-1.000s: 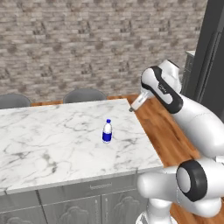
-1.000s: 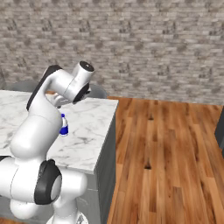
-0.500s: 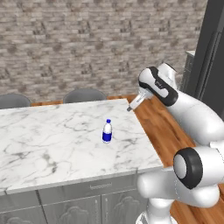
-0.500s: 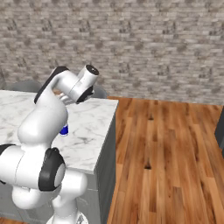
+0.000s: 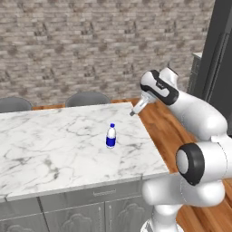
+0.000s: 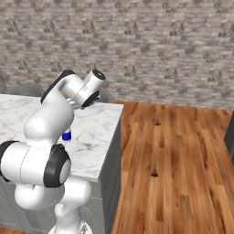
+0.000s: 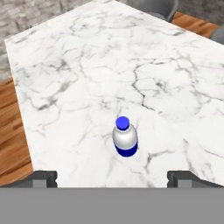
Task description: Pick the bottled water from the counter and place it in the open cabinet.
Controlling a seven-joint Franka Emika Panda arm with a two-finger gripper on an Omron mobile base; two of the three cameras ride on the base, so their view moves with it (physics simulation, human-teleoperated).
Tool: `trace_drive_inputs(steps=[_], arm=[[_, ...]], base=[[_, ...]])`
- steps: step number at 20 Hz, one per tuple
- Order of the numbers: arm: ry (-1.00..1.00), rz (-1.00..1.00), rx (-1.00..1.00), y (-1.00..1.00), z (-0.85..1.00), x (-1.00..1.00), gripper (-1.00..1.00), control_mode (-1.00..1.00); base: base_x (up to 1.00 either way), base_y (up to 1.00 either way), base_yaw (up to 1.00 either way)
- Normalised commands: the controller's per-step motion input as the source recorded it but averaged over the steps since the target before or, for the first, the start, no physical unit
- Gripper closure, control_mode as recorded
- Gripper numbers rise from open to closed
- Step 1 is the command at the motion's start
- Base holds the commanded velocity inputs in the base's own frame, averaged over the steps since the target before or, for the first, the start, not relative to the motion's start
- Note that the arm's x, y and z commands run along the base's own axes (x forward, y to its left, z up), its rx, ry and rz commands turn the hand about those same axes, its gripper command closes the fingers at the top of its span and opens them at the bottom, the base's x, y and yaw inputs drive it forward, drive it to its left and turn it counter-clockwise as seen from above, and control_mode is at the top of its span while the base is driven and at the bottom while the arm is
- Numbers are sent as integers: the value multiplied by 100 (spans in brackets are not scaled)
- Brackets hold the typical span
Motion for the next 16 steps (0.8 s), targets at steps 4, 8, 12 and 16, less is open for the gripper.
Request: trace_drive_inputs(steps=[4,8,12,16], arm=[[0,4,0,0,-13,16,-100,-100],[0,5,0,0,-14,17,-100,-100],[0,5,0,0,-16,14,-100,-100],[0,7,0,0,-13,4,-100,-100]], base=[[0,0,0],[0,0,0],[0,0,0],[0,0,0]])
